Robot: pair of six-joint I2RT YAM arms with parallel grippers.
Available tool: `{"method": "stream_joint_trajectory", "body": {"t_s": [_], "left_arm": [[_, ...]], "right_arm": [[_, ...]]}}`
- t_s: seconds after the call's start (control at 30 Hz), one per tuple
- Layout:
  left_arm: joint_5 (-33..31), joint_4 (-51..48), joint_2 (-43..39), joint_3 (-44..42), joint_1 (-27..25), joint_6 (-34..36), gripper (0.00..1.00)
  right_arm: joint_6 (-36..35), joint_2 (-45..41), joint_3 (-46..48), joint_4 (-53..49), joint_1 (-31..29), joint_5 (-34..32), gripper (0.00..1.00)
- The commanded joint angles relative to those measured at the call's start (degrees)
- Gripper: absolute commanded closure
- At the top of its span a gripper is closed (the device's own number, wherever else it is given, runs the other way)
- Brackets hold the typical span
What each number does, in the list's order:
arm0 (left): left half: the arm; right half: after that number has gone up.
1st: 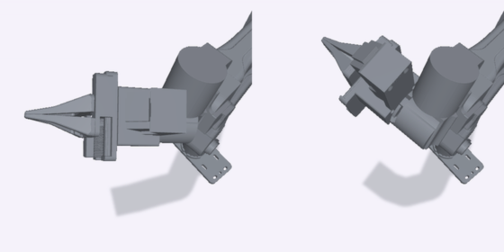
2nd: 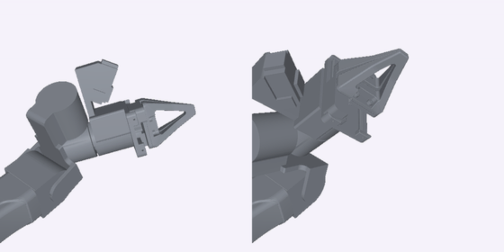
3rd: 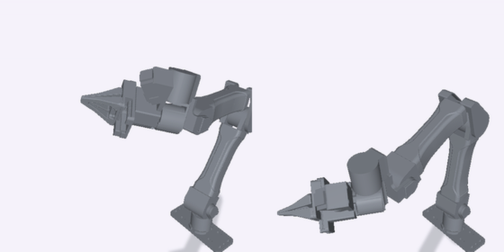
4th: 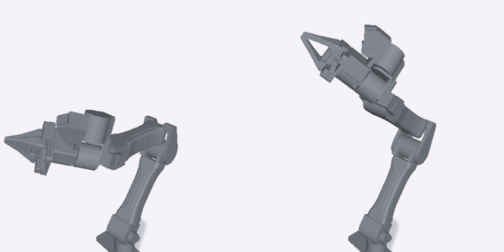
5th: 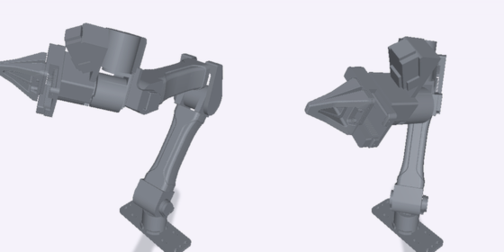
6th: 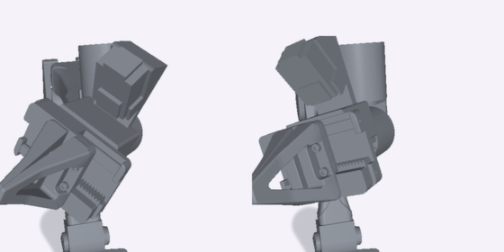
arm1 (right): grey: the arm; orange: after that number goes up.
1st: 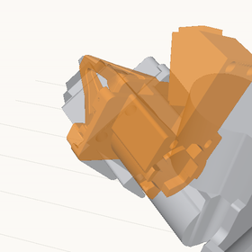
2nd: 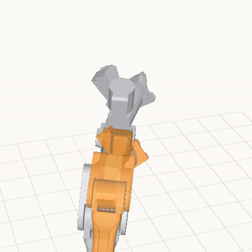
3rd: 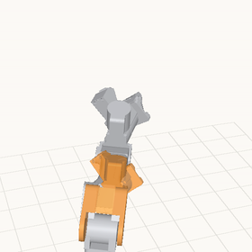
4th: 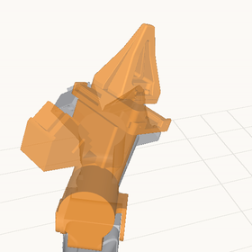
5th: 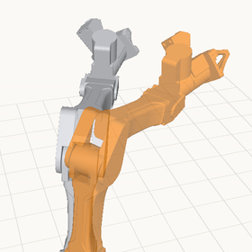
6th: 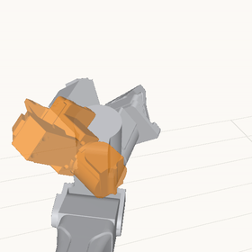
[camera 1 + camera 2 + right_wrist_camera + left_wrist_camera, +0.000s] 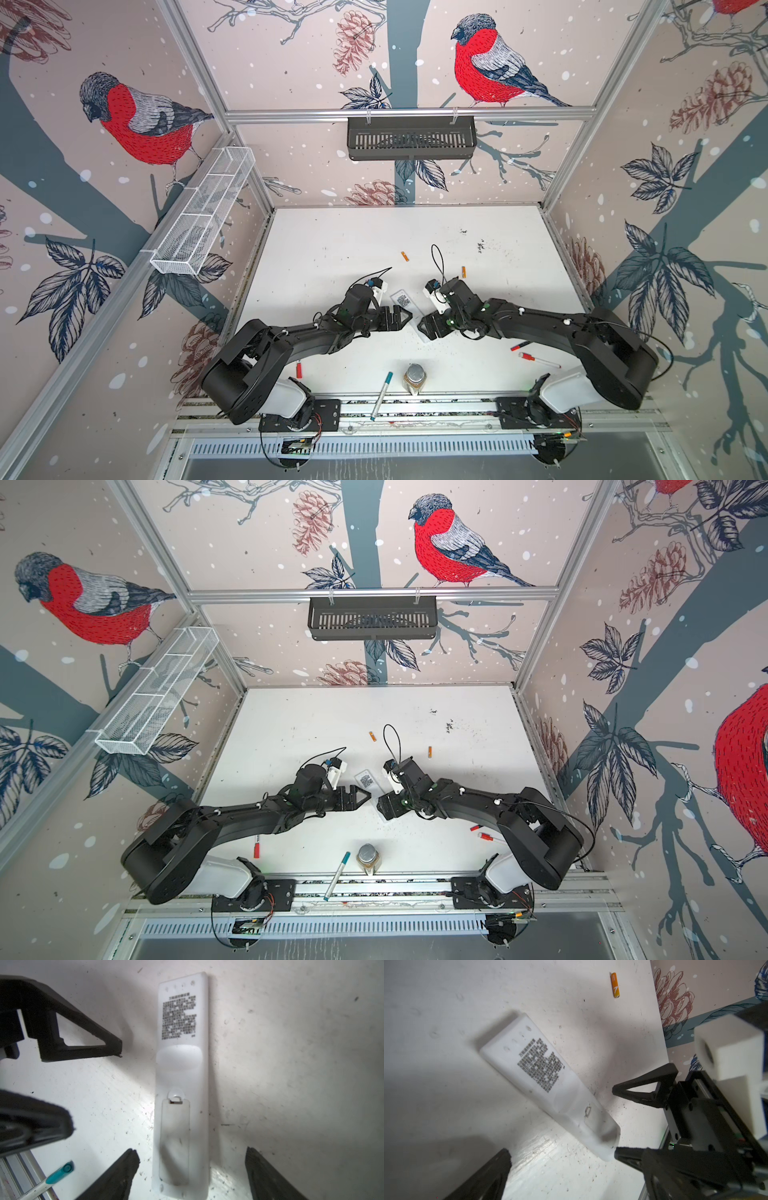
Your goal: Load the batteries into the remote control
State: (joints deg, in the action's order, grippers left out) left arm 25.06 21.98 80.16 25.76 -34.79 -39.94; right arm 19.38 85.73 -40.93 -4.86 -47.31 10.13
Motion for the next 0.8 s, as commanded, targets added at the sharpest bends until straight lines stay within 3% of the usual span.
{"method": "stream_joint_trajectory", "body": {"t_s": [0.0,0.27,0.53,0.77], "left_arm": [[0.2,-2.5,-3.0,0.0,1.4,1.1,0.02],[-1.2,-11.8,-13.4,-0.3,6.4,3.6,0.02],[-3.4,-13.7,-19.6,-0.9,6.8,5.3,0.02],[0.4,-11.8,-18.4,0.3,6.8,4.2,0.02]], "right_arm": [[1.4,2.3,-2.0,-1.9,-2.6,-7.1,0.15],[2.3,8.9,-5.5,-4.6,-8.2,-15.6,0.18],[3.8,9.5,-5.2,-6.1,-11.1,-19.4,0.43],[2.9,5.2,-6.1,-4.3,-11.3,-21.3,0.53]]}}
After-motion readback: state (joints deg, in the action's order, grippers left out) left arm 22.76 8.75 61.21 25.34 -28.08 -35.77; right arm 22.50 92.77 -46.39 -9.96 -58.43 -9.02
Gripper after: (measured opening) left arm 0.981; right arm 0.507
